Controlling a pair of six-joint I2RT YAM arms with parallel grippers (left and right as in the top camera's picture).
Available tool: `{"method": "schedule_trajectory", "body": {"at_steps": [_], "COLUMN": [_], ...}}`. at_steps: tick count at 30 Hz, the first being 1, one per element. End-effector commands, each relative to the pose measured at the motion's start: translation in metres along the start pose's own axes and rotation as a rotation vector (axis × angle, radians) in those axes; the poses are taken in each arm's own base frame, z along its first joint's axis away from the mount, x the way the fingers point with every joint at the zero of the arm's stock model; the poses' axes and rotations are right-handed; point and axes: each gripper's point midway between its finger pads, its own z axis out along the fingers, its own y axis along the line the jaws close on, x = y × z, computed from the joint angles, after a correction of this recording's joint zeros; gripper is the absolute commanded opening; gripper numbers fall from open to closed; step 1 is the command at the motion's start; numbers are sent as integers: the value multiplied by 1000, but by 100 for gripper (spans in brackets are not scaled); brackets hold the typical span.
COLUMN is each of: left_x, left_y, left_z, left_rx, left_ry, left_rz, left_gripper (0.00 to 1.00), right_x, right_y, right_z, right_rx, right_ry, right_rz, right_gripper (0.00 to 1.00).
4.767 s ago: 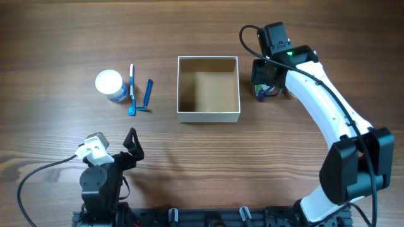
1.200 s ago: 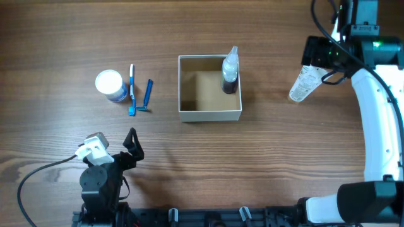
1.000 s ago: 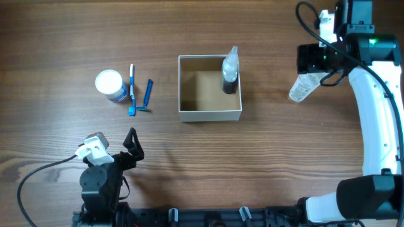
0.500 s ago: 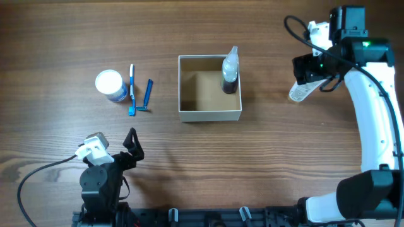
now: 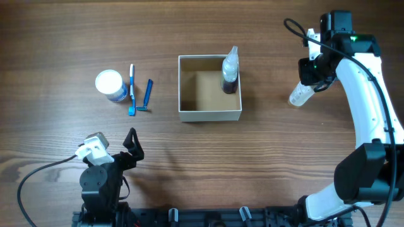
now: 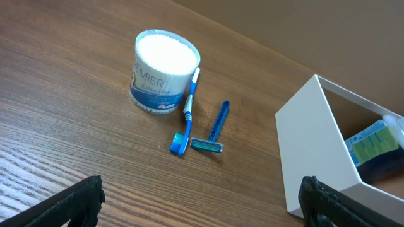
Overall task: Pack container
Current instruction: 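Carry the lotion tube over the box and lower it inside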
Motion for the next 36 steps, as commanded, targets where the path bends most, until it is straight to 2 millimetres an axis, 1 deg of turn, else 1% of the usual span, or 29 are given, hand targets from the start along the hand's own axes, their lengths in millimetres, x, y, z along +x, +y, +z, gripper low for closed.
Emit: {"method": "schedule_trajectory", "body": {"at_steps": [1, 3, 5, 6, 8, 11, 13, 15, 17, 18, 19, 21, 22, 24, 25, 26, 27, 29, 32, 34, 36], "left_x": [-1, -1, -1, -1, -1, -1, -1, -1, -1, -1, -1, -1, -1, -1, -1, -1, -1, -1, -1, -1, -1], "left_y": [-1, -1, -1, -1, -1, -1, -1, -1, -1, -1, -1, -1, -1, -1, -1, -1, -1, -1, -1, -1, -1], "left_z": [0, 0, 0, 0, 0, 0, 0, 0, 0, 0, 0, 0, 0, 0, 0, 0, 0, 0, 0, 0, 0], "left_rx": [7, 7, 7, 7, 7, 7, 7, 7, 7, 7, 7, 7, 7, 7, 7, 7, 7, 7, 7, 7, 7], "left_ry": [-8, -8, -8, -8, -8, -8, -8, -8, -8, -8, -8, -8, -8, -8, -8, -8, -8, -8, -8, -8, -8], "left_rz": [11, 11, 11, 11, 11, 11, 11, 11, 11, 11, 11, 11, 11, 11, 11, 11, 11, 11, 11, 11, 11], "left_gripper": [100, 100, 100, 100, 100, 100, 100, 100, 100, 100, 100, 100, 100, 100, 100, 100, 100, 100, 100, 100, 100], "right_x": [10, 11, 12, 11, 9, 13, 26, 45, 54, 56, 54, 44, 36, 13, 5, -10, -20, -35, -39, -34, -29], "right_y": [1, 3, 12, 19, 36, 53, 72, 95, 114, 124, 140, 170, 178, 195, 202, 208, 207, 199, 205, 207, 212], "right_z": [1, -8, -23, -34, -72, -141, -189, -226, -239, -242, -243, -237, -228, -200, -189, -168, -150, -116, -80, -56, -42], "right_rx": [-5, -18, -73, -119, -225, -275, -305, -363, -414, -438, -470, -498, -474, -404, -387, -345, -289, -163, -118, -85, -88], "right_ry": [35, 17, -7, -29, -114, -309, -449, -545, -567, -569, -565, -552, -537, -506, -494, -474, -457, -424, -350, -283, -232], "right_rz": [48, 123, 161, 180, 198, 161, 91, 35, -3, -23, -58, -124, -117, -123, -128, -125, -111, -51, -67, -78, -92], "right_gripper": [4, 4, 4, 4, 4, 4, 4, 4, 4, 4, 4, 4, 4, 5, 4, 4, 5, 4, 4, 4, 4]}}
